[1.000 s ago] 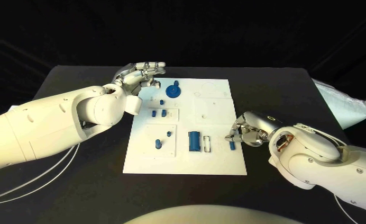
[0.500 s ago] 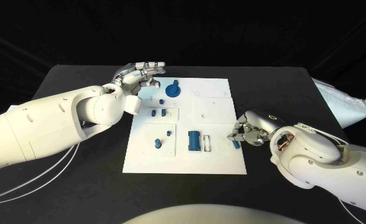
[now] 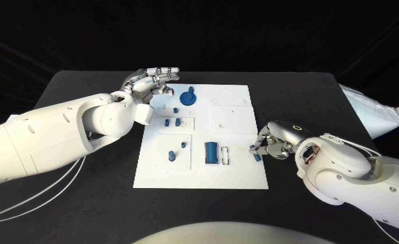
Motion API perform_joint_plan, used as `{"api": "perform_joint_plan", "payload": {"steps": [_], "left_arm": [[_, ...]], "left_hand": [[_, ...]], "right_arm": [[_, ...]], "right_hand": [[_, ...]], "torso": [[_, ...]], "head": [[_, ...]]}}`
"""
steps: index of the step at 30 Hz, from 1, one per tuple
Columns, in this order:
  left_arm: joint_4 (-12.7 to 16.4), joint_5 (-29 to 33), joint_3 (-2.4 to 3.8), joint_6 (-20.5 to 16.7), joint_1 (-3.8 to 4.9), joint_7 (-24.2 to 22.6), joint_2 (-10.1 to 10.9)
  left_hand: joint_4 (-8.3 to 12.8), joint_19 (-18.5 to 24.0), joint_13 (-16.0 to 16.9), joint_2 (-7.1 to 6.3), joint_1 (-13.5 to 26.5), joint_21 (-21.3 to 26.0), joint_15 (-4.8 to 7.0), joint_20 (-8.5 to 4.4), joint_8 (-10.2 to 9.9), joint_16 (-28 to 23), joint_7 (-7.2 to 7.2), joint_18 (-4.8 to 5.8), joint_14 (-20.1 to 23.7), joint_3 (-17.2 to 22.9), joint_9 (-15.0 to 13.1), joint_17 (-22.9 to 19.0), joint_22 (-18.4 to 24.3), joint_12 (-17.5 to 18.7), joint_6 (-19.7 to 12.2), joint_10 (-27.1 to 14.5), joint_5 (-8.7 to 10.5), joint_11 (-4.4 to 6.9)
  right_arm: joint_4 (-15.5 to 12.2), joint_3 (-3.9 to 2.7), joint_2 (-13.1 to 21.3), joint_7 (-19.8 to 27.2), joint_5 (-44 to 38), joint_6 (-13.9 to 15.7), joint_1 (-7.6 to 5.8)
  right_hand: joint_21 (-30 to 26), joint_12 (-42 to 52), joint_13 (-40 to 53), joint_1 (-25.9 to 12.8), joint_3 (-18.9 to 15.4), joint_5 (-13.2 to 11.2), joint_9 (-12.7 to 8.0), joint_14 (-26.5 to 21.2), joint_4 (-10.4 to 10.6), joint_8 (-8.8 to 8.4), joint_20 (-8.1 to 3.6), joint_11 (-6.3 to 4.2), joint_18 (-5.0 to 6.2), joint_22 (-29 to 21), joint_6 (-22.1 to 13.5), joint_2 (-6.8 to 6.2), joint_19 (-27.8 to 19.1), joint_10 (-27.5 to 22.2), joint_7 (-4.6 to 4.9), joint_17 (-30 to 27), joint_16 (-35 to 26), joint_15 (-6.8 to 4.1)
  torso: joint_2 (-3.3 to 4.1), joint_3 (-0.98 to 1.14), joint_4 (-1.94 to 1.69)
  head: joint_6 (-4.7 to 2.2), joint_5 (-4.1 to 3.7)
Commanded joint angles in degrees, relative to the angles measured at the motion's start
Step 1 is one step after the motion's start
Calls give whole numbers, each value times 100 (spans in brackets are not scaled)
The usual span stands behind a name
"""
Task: Assemble the parts on the task board
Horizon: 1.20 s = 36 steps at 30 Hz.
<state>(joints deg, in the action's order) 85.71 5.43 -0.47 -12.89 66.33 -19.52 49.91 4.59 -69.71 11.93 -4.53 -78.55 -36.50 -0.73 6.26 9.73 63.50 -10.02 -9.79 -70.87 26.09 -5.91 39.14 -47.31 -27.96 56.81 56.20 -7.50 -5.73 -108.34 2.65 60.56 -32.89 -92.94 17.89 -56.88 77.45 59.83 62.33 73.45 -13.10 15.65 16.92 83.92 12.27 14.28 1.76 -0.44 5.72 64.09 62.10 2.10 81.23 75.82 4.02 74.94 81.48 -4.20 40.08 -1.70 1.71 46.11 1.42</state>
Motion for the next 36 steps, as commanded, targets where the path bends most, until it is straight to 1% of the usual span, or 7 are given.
{"api": "perform_joint_plan", "payload": {"steps": [1, 9, 18, 25, 28, 33, 36], "left_arm": [[6, -46, 2, 117, -2, -23, 1], [7, -47, 2, 120, -3, -21, 4], [5, -48, 2, 122, -3, -19, 8], [-1, -50, 2, 130, -4, -10, 3], [-4, -51, 2, 134, -4, -9, -1], [-5, -52, 2, 147, -4, -7, -4], [-6, -52, 2, 149, -5, -6, -9]], "left_hand": [[42, 40, -7, 10, -47, 39, 6, 2, 28, -20, -1, -68, 24, 0, 7, -7, 9, -30, -59, -40, -10, 12], [42, 40, -7, 10, -47, 39, 6, 2, 28, -20, -1, -68, 24, 0, 7, -7, 9, -30, -59, -40, -10, 12], [42, 40, -7, 10, -47, 39, 6, 2, 28, -20, -1, -68, 24, 0, 7, -7, 9, -30, -59, -40, -10, 12], [47, 42, -13, 17, -41, 46, 4, 4, 39, -22, -1, -68, 36, -2, 10, -31, 10, -48, -64, -49, -10, 11], [48, 43, -14, 19, -40, 47, 3, 4, 41, -23, -1, -68, 38, -2, 10, -35, 10, -51, -66, -51, -10, 11], [46, 43, -15, 21, -36, 48, 3, 5, 42, -33, -3, -67, 47, -3, 11, -56, 10, -53, -66, -53, -10, 10], [45, 44, -16, 21, -35, 48, 2, 5, 43, -34, -3, -67, 48, -4, 11, -59, 10, -53, -66, -53, -10, 9]], "right_arm": [[-5, 1, 12, -75, -222, -290, 8], [6, 5, -16, -71, -273, -522, 16], [57, 10, -115, -64, -380, -806, 87], [83, 11, -186, -85, -633, -946, 110], [92, 11, -214, -103, -737, -1007, 113], [103, 12, -252, -122, -844, -1150, 115], [121, 12, -282, -127, -876, -1225, 115]], "right_hand": [[8, 33, 15, 28, -10, -33, 8, 347, 14, 41, -8, -1, -88, 9, 33, -56, 18, 39, -5, 57, -20, -21], [8, 47, 37, 116, -2, -83, 25, 349, -20, 45, -13, -7, -89, 15, 39, -73, 19, 45, -9, 61, -22, -26], [6, 42, 67, 528, 130, -66, 57, 351, -252, 44, -29, -28, -91, 23, 40, -45, 21, 38, -27, 72, -25, -44], [3, -13, 62, 1117, 489, -339, 67, 352, -597, 24, -60, -67, -89, 30, 52, 138, 24, 4, -63, 80, -29, -85], [0, -105, 20, 1479, 842, -261, 65, 350, -841, 6, -83, -69, -92, 30, 65, 264, 24, -56, -53, 81, -34, -92], [-2, -134, 9, 1464, 1009, -184, 71, 351, -906, 0, -74, -55, -94, 31, 77, 231, 25, -52, -45, 86, -36, -74], [-5, -175, 0, 1308, 1317, 200, 86, 352, -963, -15, -63, -42, -93, 35, 74, 101, 25, -44, -18, 93, -39, -58]], "torso": [[0, -1, -2], [-2, -4, -5], [2, -2, -4], [2, -2, -4], [-1, -3, -4], [1, -4, -6], [-4, -4, -3]], "head": [[4, -2], [12, -3], [24, 4], [27, 3], [32, -2], [40, -3], [43, -11]]}}
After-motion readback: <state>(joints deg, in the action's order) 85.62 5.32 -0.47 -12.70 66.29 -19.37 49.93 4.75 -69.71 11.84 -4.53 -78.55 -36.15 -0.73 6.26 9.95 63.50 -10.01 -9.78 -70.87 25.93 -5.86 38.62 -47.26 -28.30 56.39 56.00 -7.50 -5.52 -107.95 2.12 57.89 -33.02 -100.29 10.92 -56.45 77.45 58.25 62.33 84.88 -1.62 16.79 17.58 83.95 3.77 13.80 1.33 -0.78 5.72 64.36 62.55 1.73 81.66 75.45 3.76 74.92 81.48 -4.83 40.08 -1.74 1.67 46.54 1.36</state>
